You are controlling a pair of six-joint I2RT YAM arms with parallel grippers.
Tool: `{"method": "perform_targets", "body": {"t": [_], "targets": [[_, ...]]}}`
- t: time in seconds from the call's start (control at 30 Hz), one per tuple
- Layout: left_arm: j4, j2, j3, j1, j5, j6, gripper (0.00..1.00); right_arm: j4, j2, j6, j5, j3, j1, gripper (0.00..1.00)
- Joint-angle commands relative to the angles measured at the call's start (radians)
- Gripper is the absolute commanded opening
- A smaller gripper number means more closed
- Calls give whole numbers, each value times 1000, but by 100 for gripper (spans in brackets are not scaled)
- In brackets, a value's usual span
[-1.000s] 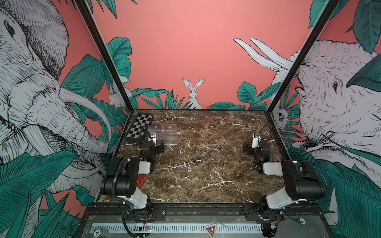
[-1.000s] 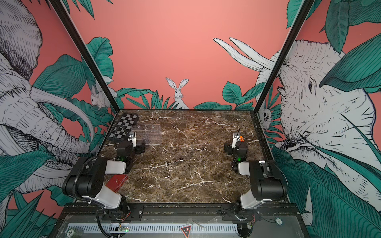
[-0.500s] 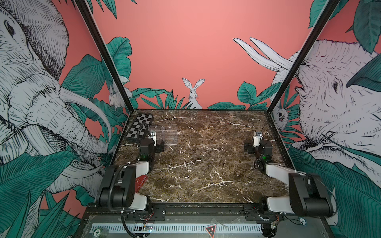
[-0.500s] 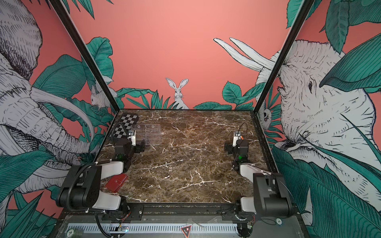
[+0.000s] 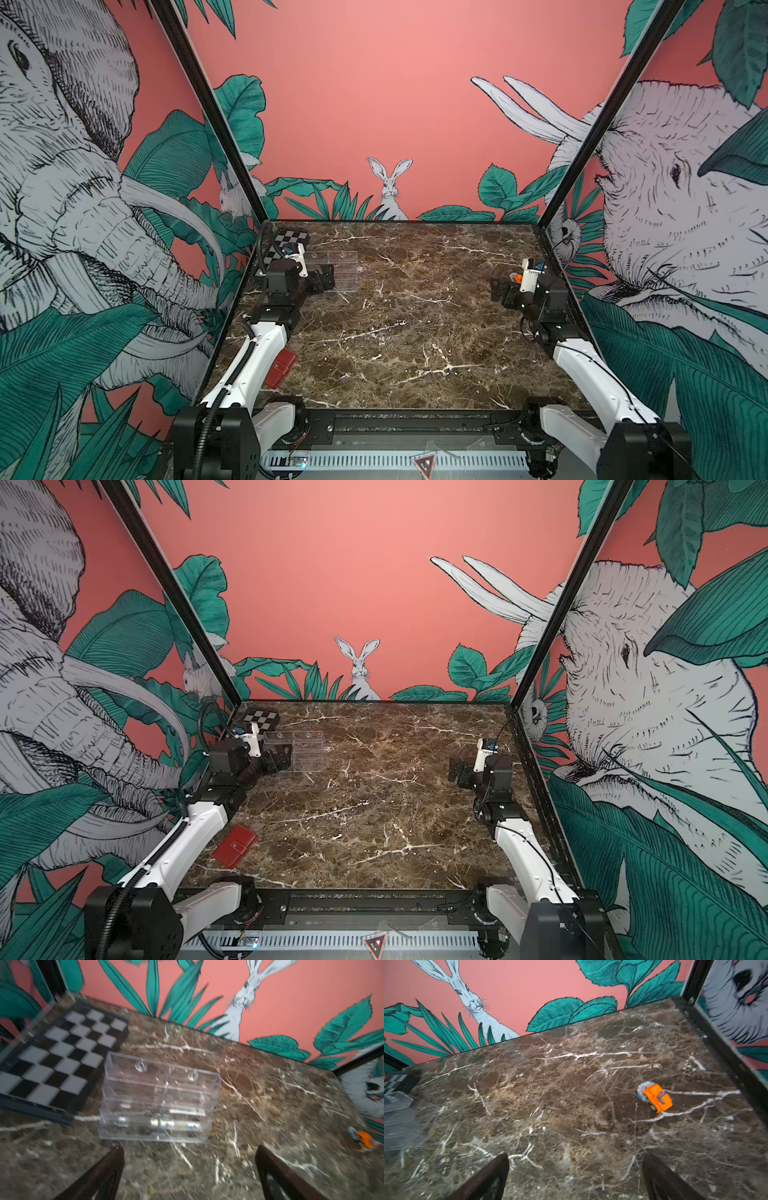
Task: Take the credit cards out of the card holder
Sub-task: Move the card holder to the middle-left of the table.
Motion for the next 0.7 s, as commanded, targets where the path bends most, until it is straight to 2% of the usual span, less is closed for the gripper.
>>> {"method": "perform_targets", "body": {"t": [0.0,0.1,0.23,0.33,0.47,0.67], "targets": [[-209,-1,31,-7,161,-111,99,-77,-9,85,-126,30,6,98],[-289,-12,32,-10,202,-107,99,-104,-6,119,-183,36,6,98],[-434,-40,49,-12,193,-79,99,-107,-3,171,-262,25,20,98],[-504,-60,44,-12,190,-61,99,-112,10,191,-275,14,50,98],[-578,-79,36,-12,191,-44,99,-114,57,203,-280,15,129,98],[-656,-88,36,-11,115,-38,98,-105,119,206,-239,21,265,98]]}}
